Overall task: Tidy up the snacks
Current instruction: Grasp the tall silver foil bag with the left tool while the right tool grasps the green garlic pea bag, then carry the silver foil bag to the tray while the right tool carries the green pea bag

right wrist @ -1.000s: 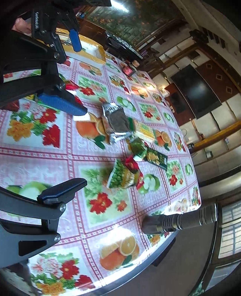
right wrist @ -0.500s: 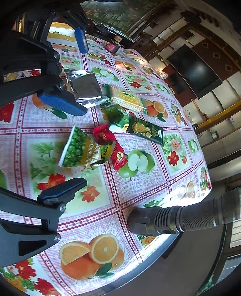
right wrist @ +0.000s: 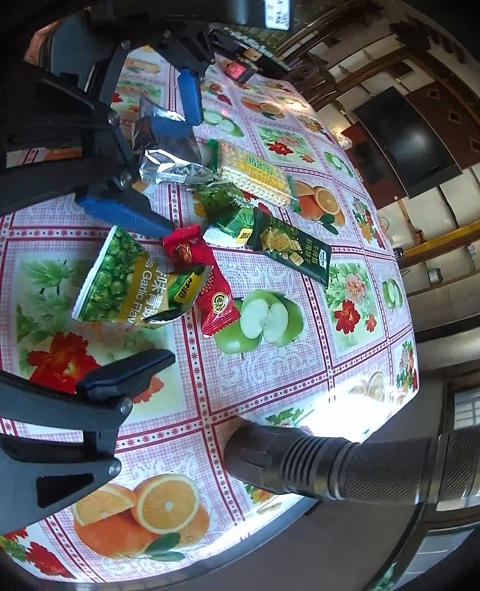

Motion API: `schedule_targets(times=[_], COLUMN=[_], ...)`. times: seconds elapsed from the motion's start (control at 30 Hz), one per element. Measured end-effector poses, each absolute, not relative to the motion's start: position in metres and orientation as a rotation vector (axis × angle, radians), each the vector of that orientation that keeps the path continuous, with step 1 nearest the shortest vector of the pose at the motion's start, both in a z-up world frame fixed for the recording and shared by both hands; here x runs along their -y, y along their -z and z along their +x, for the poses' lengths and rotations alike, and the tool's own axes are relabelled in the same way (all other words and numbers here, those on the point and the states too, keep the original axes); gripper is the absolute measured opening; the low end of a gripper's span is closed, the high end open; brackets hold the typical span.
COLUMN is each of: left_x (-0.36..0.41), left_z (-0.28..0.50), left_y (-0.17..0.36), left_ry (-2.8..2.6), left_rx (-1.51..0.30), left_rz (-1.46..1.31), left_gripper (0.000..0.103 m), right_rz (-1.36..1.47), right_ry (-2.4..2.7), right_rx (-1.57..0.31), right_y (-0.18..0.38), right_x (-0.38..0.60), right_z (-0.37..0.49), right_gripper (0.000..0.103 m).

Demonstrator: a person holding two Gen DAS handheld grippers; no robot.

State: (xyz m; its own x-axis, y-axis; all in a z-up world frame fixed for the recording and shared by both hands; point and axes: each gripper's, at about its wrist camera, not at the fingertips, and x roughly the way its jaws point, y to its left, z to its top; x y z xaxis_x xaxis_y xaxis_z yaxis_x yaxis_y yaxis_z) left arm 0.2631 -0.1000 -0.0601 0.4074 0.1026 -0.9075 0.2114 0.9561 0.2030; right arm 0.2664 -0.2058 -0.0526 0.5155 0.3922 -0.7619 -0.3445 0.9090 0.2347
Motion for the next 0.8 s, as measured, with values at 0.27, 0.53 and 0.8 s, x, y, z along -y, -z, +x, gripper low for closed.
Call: schedule_targets(times=[0.27,0.53,0.8], left_x=[0.096,0.089,0.067], left_z=[0.259,0.231,0.185], left_y=[0.059,0.049,0.027], left_ry=[0.074,0.099,0.076], left_rx=[-1.138,-1.122,-1.075], left_rz=[0.258,0.149,-0.016], left_gripper=[0.032,0.025,0.025], right_rz=[0.025,0.074,0.112], right_ry=[-0.496,-0.555,-0.628], right_rx=[-0.925,-0.887,-0.856], right_y=[0.051,0.039,0.028], right_x=[0.201,0.209,0.210], right_z=[0.260,0.238,0.213], right_gripper=[0.037,0.035,0.035])
